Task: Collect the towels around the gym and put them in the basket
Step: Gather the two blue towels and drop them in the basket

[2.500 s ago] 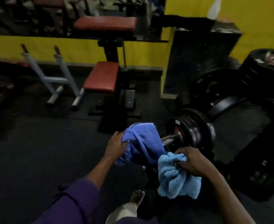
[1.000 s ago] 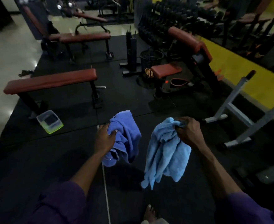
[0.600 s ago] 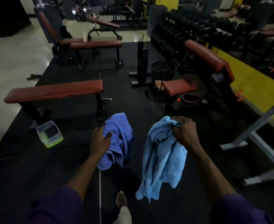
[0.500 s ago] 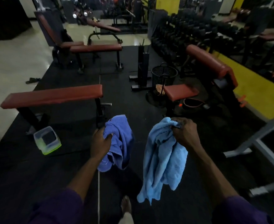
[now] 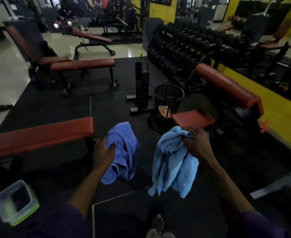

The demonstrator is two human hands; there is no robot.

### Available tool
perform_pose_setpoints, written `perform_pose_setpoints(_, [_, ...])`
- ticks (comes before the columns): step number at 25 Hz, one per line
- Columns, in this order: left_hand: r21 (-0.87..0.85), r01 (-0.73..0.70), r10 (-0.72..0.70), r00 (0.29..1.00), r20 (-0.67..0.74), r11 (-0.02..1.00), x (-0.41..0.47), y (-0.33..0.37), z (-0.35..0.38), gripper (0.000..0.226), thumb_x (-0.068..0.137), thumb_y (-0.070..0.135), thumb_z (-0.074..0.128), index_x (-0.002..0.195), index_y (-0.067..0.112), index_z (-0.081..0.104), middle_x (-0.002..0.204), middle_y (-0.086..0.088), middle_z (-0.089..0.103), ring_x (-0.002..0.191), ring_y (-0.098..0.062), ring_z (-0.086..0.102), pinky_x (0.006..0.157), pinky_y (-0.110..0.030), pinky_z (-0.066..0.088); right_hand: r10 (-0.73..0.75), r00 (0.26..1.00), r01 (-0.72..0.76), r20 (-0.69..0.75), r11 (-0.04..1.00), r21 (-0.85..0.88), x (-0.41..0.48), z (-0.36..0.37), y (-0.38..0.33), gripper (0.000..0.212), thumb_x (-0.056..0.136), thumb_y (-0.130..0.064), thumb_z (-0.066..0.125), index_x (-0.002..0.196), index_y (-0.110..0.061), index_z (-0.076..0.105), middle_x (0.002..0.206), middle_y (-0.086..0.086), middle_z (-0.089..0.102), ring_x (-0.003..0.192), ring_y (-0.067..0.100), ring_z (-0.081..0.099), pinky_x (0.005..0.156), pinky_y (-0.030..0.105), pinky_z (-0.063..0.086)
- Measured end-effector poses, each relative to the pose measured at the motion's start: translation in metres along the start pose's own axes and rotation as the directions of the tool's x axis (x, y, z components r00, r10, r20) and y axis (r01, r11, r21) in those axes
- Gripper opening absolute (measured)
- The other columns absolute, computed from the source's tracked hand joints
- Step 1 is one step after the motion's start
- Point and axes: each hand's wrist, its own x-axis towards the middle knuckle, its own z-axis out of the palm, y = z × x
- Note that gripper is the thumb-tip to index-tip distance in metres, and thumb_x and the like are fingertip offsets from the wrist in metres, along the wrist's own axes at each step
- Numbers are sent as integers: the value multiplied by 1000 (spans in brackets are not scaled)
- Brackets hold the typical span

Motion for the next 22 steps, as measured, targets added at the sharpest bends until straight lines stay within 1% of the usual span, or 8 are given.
perform_pose_setpoints(4, [-18,15,-14,999,33,1000,113,0,40,30,97,16,57,124,5,61,124,-15,63,116,-31,60,103,-46,45,110,993,-107,46,993,-59,127,38,41,26,88,-9,67,113,-12,75,110,10,73,103,27,68,93,43,54])
perform_pose_setpoints(5, [-1,32,-31,999,40,1000,138,3,46,29,97,17,57,123,4,62,123,-15,63,115,-31,60,102,-45,46,132,990,-128,51,989,-71,153,43,45,26,89,-11,67,114,-10,74,112,12,72,105,31,67,95,45,53])
perform_pose_setpoints(7, [15,17,-18,997,77,1000,193,9,63,25,98,13,56,118,0,62,119,-19,63,113,-34,61,100,-43,46,11,999,-10,31,1000,-23,209,52,47,10,88,-2,65,94,-3,73,92,15,73,86,35,69,80,46,56])
perform_pose_setpoints(10, [0,-9,9,999,43,1000,274,22,87,26,97,11,56,120,1,63,121,-18,64,113,-32,62,101,-46,46,-26,999,26,-42,1000,10,291,62,45,15,84,6,63,75,-3,70,71,10,70,69,30,68,68,43,55])
perform_pose_setpoints(14, [-13,-27,27,1000,4,1000,366,30,131,23,95,11,59,115,1,65,113,-17,65,104,-29,63,89,-30,44,13,995,-8,-97,998,56,396,77,62,15,82,4,62,76,-5,72,72,10,71,70,29,68,69,41,55])
perform_pose_setpoints(18, [-104,-50,57,996,63,993,480,26,189,14,93,4,60,103,-3,68,100,-19,68,93,-31,66,84,-34,49,95,980,-65,-175,984,168,507,101,87,15,77,-8,59,78,-7,74,76,15,74,66,20,69,61,31,53])
perform_pose_setpoints(20, [-102,-48,59,993,104,994,535,28,212,14,94,3,59,98,-5,69,95,-21,69,89,-33,67,84,-40,52,120,967,-77,-223,978,193,560,109,95,14,78,-6,59,80,-4,73,78,19,73,67,19,66,61,37,54])
perform_pose_setpoints(22, [-97,-68,82,986,147,993,584,30,228,16,93,6,60,102,-4,69,100,-21,69,92,-32,67,82,-34,49,154,948,-95,-277,972,217,606,114,102,15,80,5,59,85,2,73,84,25,73,71,21,64,64,39,55])
